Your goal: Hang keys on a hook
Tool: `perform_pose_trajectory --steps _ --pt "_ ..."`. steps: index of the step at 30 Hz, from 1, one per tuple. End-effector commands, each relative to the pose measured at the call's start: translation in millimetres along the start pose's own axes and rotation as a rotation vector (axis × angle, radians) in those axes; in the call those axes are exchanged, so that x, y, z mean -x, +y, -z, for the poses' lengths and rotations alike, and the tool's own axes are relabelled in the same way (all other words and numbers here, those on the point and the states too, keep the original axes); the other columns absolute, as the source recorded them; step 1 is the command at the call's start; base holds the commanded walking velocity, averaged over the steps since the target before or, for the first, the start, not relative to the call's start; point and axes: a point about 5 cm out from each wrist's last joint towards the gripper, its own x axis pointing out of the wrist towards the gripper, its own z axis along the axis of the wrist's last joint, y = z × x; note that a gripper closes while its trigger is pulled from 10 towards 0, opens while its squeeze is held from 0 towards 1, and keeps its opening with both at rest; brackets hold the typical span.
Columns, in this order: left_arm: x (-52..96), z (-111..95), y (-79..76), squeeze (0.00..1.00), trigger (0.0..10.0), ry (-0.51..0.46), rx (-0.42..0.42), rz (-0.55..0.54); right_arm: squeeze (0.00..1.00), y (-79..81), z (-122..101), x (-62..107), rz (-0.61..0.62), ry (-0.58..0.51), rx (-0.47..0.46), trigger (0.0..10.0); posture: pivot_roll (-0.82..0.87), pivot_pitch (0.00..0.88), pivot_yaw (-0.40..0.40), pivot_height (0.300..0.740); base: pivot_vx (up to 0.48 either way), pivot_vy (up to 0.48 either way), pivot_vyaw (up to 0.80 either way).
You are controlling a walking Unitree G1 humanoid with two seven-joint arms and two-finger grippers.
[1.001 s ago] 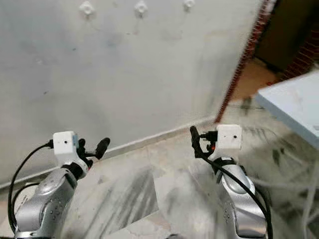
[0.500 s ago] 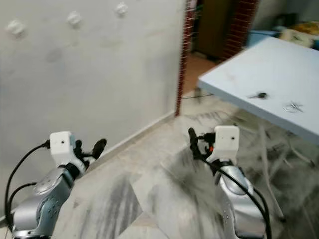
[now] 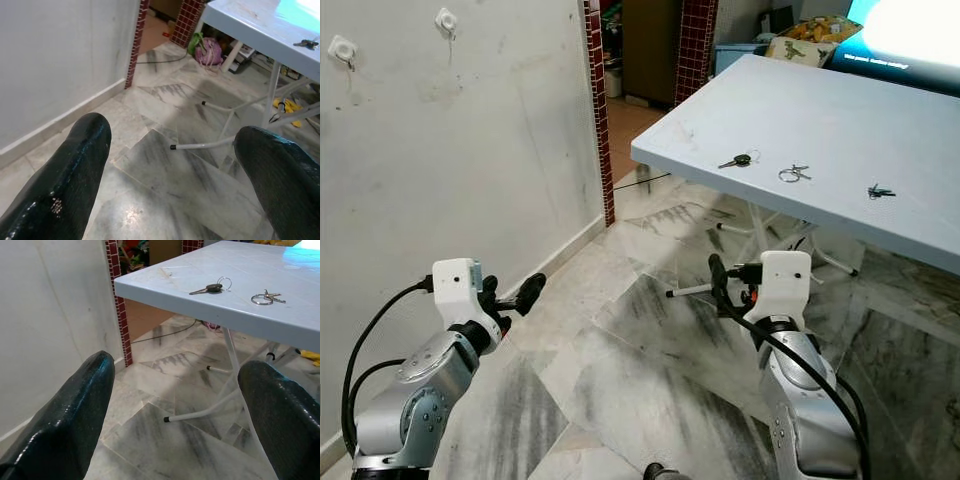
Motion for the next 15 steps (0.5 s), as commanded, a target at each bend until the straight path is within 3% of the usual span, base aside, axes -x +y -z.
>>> perform_pose_trajectory --steps 1,12,15 --pt "0.9 -4.7 2.2 0.00 10.0 -0.014 -0.003 0.008 0.00 2.2 -4.0 0.3 -0.004 -0.014 -0.004 10.0 -0.07 0.077 0.034 0.740 0.296 0.379 0.00" --pt "1.1 -5.6 3.5 0.00 10.0 -0.017 -0.011 0.003 0.00 3.9 -4.2 2.0 -0.011 -0.017 0.003 10.0 -0.07 0.072 0.034 0.740 0.301 0.374 0.00" --pt "1.5 -3.8 4.9 0.00 10.0 -0.012 -0.014 -0.014 0.00 3.7 -4.6 2.0 -0.011 -0.018 0.002 10.0 -0.07 0.068 0.034 0.740 0.000 0.251 0.00"
